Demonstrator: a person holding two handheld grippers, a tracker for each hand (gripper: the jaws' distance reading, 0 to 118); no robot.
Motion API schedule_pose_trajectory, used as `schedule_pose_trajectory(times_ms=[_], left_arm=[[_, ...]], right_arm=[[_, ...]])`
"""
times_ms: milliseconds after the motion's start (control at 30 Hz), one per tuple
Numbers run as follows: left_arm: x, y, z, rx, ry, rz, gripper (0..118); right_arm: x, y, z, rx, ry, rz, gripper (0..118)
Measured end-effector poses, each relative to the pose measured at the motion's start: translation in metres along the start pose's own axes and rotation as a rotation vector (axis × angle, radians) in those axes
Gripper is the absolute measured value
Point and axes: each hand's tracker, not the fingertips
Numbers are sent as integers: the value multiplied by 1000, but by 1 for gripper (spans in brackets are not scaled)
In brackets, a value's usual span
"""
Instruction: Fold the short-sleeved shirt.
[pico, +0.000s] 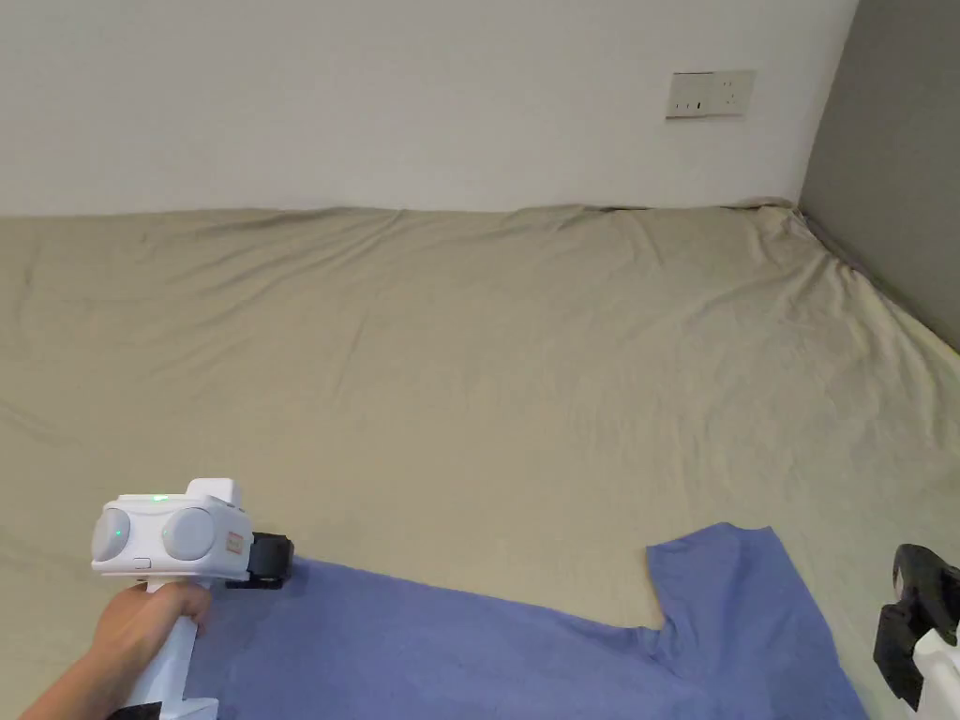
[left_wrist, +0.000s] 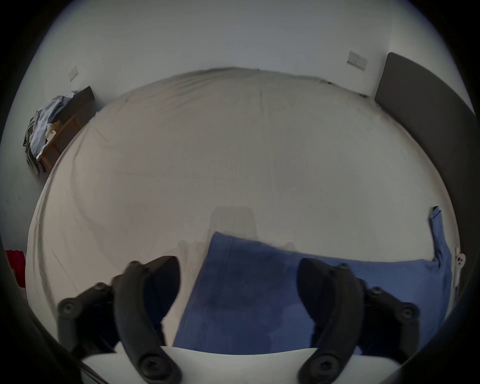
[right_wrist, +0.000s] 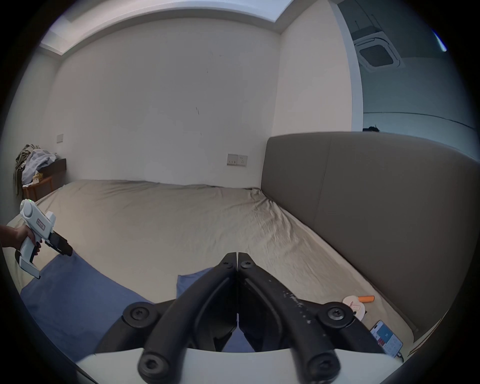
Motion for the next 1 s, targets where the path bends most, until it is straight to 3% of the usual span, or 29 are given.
schedule_pose_trajectory(times_ms=[67, 133, 167, 200, 233, 267, 367, 433, 467, 500, 600, 667, 700, 733, 767, 800, 900, 1000], left_arm=[[4, -7, -8, -33, -17, -7, 75], [6, -13, 3, 57, -12, -11, 69], [7, -14, 5, 52, -38, -11, 55], [10, -14, 7, 51, -43, -17, 28], [14, -15, 9, 54, -44, -26, 8], [20, -20, 23, 61, -48, -43, 2], [27, -24, 49, 133, -25, -54, 2], [25, -25, 74, 180, -53, -32, 1], [25, -26, 86, 194, -76, -25, 1], [25, -28, 98, 212, -97, -20, 1], [24, -34, 130, 246, -109, -30, 1], [21, -38, 144, 265, -121, -26, 1], [21, -40, 152, 270, -130, -22, 1], [21, -43, 158, 277, -134, -21, 1], [21, -46, 164, 281, -132, -21, 1], [19, -46, 165, 289, -131, -20, 1], [16, -53, 180, 307, -126, -1, 1], [8, -60, 196, 339, -121, 24, 1]], right_arm=[[2, -7, -7, -34, 4, -10, 1], [5, -14, -18, -101, 14, -21, 1], [8, -17, -24, -134, 18, -47, 1], [14, -21, -32, -181, 28, -75, 4], [17, -25, -39, -215, 24, -85, 6], [21, -30, -48, -252, 24, -110, 12], [32, -45, -79, -414, 34, -133, 57], [33, -58, -100, -518, 37, -121, 98], [34, -67, -113, -547, 35, -119, 109], [34, -75, -123, -597, 46, -123, 113], [29, -95, -148, -691, 45, -106, 102], [23, -105, -157, -712, 47, -88, 77], [18, -108, -158, -735, 52, -47, 76], [12, -106, -151, -676, 23, 5, 65], [10, -103, -145, -634, 59, 21, 42], [7, -101, -144, -655, 128, 32, 6], [-4, -92, -135, -651, 160, 58, 6], [-4, -65, -107, -489, 96, 97, 6]])
